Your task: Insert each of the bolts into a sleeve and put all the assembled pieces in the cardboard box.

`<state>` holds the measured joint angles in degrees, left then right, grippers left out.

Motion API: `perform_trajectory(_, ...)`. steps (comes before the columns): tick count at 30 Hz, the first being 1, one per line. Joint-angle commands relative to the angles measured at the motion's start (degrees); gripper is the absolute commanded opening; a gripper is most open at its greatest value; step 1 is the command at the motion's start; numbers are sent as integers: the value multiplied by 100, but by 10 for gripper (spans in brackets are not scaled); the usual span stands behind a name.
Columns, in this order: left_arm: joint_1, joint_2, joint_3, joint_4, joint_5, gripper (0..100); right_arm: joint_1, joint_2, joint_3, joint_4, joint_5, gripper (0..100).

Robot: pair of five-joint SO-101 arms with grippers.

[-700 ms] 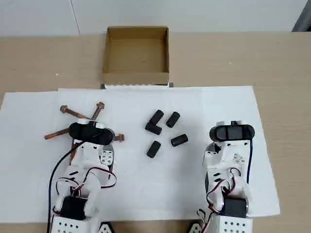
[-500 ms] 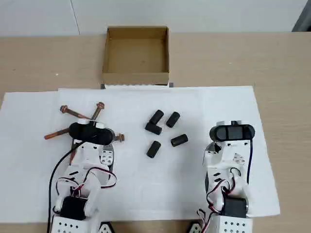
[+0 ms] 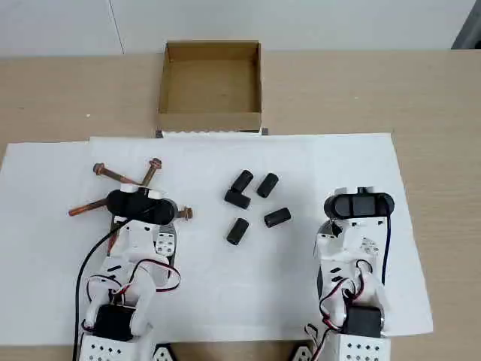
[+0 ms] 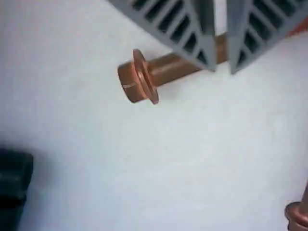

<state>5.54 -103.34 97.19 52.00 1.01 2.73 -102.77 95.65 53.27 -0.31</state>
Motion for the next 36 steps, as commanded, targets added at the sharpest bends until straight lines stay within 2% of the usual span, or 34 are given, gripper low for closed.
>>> perform_trajectory(1, 35, -53, -110, -18, -18, 6, 22, -75, 88, -110, 53, 3)
perform_trajectory(36, 35, -53, -110, -18, -18, 6, 22, -75, 88, -110, 53, 3)
